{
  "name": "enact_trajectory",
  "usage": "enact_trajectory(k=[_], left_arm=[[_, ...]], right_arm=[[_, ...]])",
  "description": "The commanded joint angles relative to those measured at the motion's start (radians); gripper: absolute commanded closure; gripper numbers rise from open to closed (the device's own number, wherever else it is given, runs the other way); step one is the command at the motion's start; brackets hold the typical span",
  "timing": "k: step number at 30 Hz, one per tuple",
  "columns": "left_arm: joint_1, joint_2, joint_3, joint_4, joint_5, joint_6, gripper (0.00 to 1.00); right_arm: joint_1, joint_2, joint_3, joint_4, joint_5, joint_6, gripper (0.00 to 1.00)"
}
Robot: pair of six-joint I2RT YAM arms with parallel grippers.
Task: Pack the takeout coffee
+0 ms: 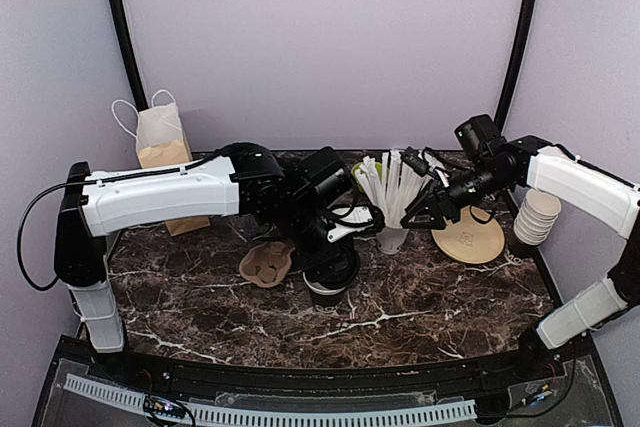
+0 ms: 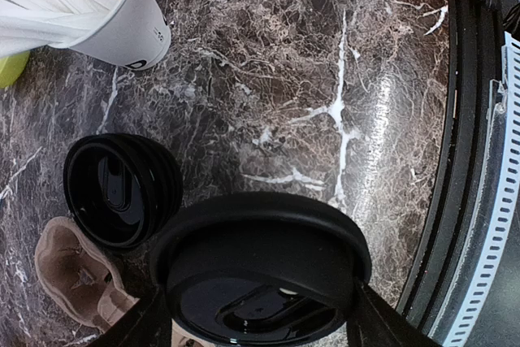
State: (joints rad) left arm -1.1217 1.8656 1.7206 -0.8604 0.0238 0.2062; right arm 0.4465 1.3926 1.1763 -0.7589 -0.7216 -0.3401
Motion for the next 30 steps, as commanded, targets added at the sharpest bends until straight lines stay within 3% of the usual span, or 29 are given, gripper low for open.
enact_trajectory(k=[1, 11, 30], left_arm=[[0.005, 0.026, 0.086, -0.107, -0.011, 0.006, 0.38], [0.005, 0.067, 0.164, -0.24, -0.08, -0.003, 0.37], [0.004, 0.119, 0.229, -0.248, -0.089, -0.001, 0.36]], right_arm=[[0.008, -0.007, -0.024, 0.014, -0.026, -0.01, 0.4], [0.009, 0.023, -0.041, 0.012, -0.053, -0.013, 0.4], [0.021, 0.035, -0.043, 0.011, -0.059, -0.013, 0.4]])
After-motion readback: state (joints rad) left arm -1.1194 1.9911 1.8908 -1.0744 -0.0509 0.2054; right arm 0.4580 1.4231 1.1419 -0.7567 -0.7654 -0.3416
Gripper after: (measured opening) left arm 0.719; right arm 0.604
